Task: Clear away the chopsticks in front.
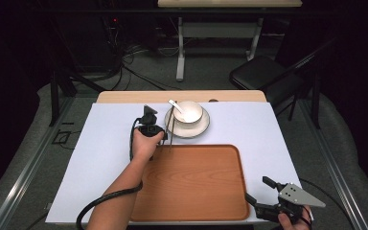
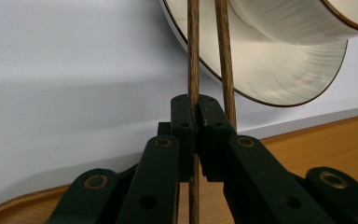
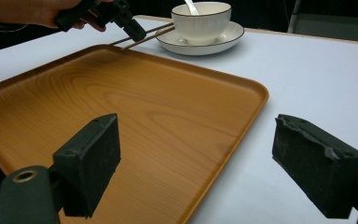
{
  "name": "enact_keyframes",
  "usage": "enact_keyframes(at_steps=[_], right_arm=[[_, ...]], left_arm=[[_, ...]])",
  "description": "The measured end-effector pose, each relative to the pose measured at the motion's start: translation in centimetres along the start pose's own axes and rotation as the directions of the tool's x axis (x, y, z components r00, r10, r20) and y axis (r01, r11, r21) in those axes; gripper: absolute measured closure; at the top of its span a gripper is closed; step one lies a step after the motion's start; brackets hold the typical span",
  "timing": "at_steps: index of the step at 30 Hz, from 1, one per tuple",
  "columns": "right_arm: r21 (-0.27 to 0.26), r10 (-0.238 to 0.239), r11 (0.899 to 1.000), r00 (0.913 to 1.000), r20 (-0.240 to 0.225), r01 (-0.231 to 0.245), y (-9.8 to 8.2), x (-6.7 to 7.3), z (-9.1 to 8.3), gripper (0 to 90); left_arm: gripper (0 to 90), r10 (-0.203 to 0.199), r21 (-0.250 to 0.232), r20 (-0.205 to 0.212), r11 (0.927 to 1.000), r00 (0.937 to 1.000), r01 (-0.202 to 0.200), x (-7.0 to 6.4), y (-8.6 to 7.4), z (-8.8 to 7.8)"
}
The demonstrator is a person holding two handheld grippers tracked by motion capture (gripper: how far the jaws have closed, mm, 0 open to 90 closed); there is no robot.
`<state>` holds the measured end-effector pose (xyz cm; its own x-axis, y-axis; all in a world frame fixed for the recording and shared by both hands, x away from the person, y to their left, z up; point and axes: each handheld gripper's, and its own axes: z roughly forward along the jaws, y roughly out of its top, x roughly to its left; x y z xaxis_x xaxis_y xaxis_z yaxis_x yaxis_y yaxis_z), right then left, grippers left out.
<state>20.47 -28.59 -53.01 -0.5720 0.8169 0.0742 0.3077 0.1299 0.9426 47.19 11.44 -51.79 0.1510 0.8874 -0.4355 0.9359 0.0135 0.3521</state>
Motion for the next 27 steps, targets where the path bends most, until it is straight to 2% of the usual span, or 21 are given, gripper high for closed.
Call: enact_keyframes(at_steps=[18, 27], right_arm=[[0.001, 0.004, 1.000, 1.0000, 0.000, -0.004, 0.0, 0.0, 0.0, 14.4], [0.001, 0.004, 1.000, 1.0000, 0.001, -0.004, 0.0, 0.0, 0.0, 14.4]], left_arm=[[85.8, -0.061, -0.050, 0.005, 0.9969, 0.9981, 0.061, 2.0, -0.4, -2.2], [85.8, -0.095, -0.058, 0.024, 0.9937, 0.9952, 0.096, 3.5, -2.1, -3.8]])
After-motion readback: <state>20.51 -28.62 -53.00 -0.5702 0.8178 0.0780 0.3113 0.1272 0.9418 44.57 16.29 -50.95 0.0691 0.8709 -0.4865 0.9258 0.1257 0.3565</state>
